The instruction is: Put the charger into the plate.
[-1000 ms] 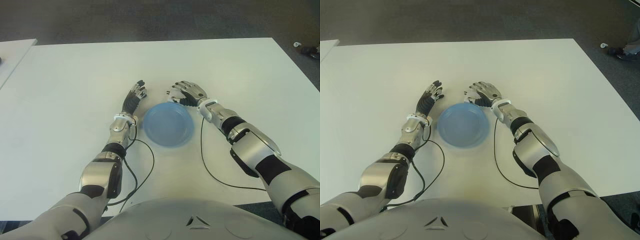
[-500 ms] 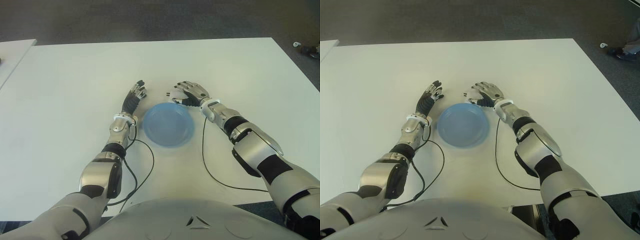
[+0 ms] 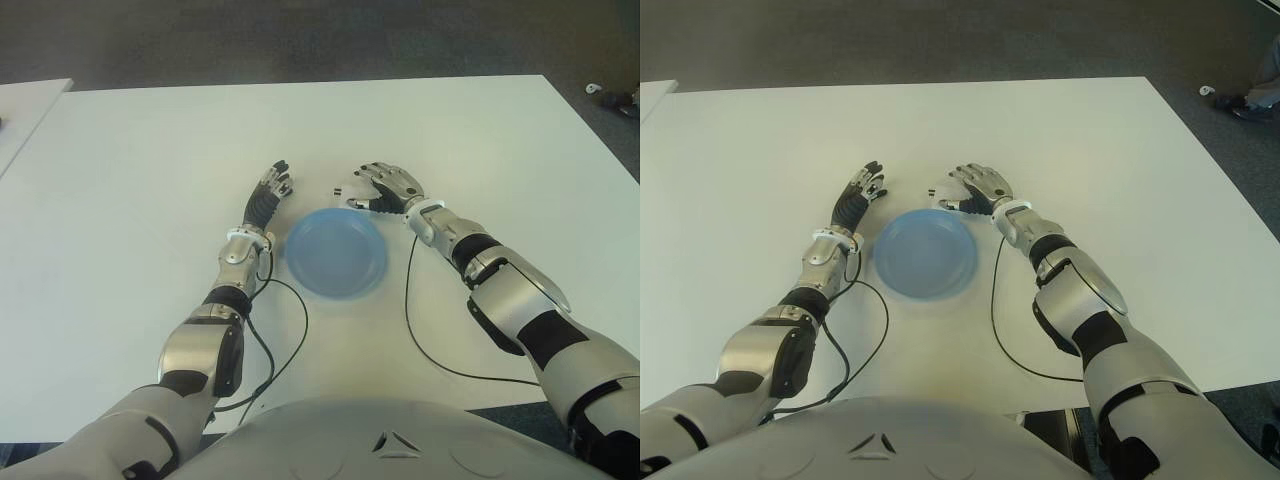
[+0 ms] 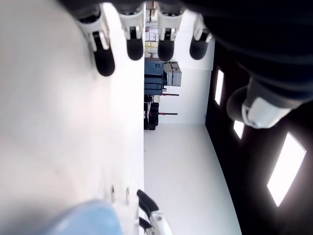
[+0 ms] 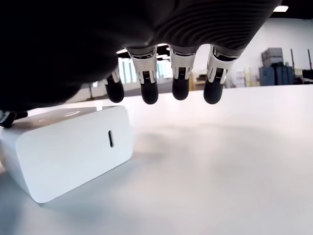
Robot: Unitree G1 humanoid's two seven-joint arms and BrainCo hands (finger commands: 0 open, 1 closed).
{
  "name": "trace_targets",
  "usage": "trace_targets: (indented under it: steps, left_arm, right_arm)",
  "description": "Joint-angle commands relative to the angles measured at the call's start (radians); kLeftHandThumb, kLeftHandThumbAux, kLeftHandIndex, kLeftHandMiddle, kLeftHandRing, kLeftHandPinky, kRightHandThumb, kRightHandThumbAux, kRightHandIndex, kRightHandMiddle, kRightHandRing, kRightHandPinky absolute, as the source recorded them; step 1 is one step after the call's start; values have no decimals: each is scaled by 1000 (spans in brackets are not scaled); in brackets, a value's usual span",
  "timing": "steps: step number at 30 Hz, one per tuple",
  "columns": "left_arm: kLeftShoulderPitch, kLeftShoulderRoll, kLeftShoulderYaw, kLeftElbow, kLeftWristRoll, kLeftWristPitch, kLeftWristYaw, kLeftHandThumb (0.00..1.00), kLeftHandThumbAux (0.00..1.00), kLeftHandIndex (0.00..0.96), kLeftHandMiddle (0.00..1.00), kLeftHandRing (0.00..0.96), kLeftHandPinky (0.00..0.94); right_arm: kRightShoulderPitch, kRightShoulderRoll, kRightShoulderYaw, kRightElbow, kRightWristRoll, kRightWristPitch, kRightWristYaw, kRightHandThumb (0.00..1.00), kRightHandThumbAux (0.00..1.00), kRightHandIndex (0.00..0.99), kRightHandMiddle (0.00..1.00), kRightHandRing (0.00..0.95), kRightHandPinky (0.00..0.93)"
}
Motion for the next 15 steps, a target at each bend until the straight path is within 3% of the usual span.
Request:
trace_targets:
  steps: [1, 15]
  left_arm:
    - [40, 8, 2, 35, 5, 41, -7, 0, 483, 2, 0, 4, 44]
    - [39, 13, 13, 38, -5, 49, -21, 0, 481, 1, 2, 8, 45]
  right_arm:
    - [45, -25, 12, 16, -24, -7, 11, 344, 179, 0, 0, 0, 0]
    - [71, -91, 21, 15, -31, -23, 0, 323, 190, 0, 0, 0, 0]
